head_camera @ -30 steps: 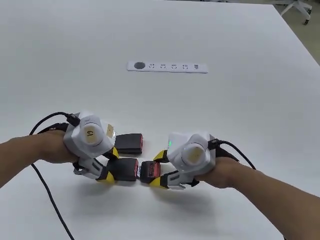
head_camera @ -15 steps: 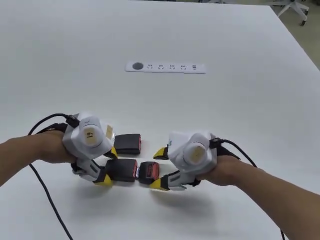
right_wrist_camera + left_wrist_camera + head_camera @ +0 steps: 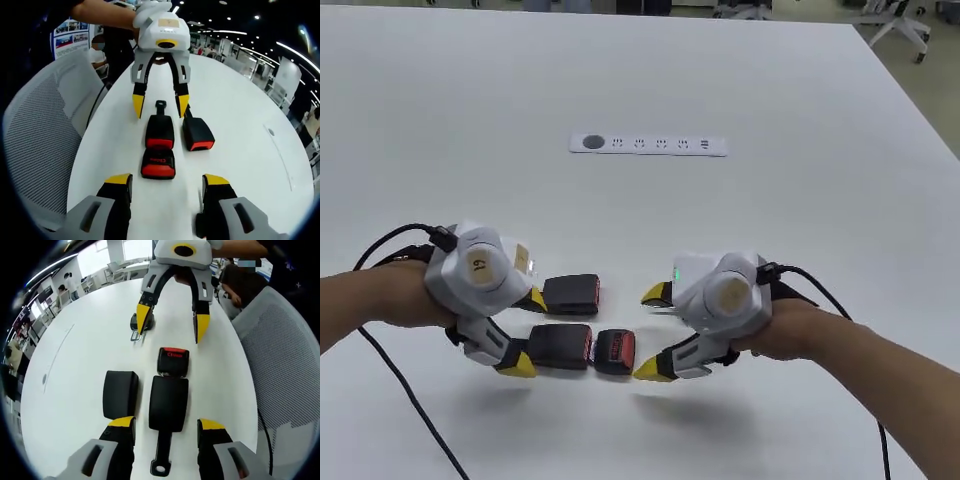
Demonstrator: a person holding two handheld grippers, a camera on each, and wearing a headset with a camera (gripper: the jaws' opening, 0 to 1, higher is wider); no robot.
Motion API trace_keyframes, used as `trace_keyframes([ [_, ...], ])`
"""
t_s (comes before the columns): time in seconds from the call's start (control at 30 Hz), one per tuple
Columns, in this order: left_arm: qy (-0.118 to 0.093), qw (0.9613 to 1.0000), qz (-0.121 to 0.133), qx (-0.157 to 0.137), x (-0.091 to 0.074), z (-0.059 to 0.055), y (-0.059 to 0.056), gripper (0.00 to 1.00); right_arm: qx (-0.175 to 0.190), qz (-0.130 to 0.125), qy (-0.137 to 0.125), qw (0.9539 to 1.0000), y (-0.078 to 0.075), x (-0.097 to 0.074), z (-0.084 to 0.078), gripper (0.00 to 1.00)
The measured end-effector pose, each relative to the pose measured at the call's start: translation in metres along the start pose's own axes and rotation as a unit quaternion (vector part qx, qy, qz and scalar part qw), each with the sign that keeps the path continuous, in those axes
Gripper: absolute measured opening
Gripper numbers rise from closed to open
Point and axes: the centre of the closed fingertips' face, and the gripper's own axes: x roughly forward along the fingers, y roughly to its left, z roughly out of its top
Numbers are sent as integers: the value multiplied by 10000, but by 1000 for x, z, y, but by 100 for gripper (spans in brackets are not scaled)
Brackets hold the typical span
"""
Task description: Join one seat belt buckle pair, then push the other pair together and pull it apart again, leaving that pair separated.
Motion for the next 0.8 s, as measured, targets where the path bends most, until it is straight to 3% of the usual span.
trace_keyframes([
  [0.27,-274,9989,298,-248,-19,0,23,56,1,-152,5,9999,-15,-14,-4,62],
  [0.53,-216,9985,431,-242,-29,-4,40,57,46,-312,133,9994,-33,-32,-18,63],
  [0.8,-220,9981,506,-279,-32,1,56,58,119,-446,187,9988,-49,-47,-34,62],
])
